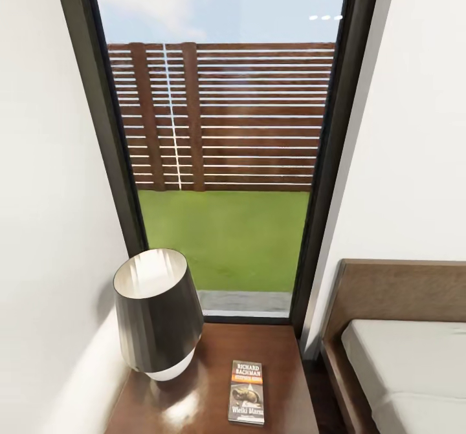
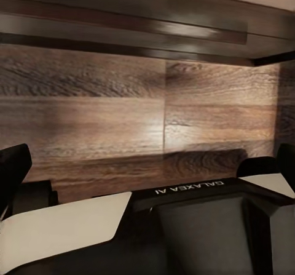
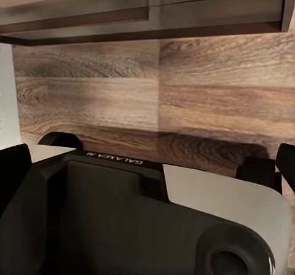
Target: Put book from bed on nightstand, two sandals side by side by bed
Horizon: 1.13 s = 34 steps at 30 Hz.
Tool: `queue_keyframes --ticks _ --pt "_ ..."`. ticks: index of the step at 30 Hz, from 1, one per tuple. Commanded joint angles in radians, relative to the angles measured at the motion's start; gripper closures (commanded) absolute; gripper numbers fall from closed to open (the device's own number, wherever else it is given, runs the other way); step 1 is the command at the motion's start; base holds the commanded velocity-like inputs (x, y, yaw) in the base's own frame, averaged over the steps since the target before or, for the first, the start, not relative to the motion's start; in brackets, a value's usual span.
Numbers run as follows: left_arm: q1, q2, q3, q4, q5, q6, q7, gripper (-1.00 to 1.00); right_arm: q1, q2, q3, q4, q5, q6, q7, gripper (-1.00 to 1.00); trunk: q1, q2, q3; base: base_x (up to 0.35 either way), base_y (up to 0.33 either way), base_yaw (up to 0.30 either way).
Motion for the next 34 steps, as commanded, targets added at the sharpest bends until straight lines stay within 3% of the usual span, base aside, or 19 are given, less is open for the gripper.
queue_keyframes --ticks 1,19,34 --pt "-0.001 0.001 -0.007 0.001 0.009 -0.004 -0.003 -1.0 -0.002 0.0 0.001 0.003 -0.011 0.002 0.005 -1.0 0.0 -0.001 -0.001 0.0 0.0 0.0" --pt "-0.001 0.002 -0.009 0.002 0.009 -0.004 -0.003 -1.0 -0.001 0.001 0.001 0.003 -0.01 0.002 0.005 -1.0 0.0 -0.001 -0.001 0.0 0.0 0.0" --pt "-0.001 0.001 -0.009 0.002 0.008 -0.004 -0.003 -1.0 -0.001 0.018 0.001 0.003 -0.01 0.002 0.005 -1.0 0.0 -0.001 -0.001 0.0 0.0 0.0"
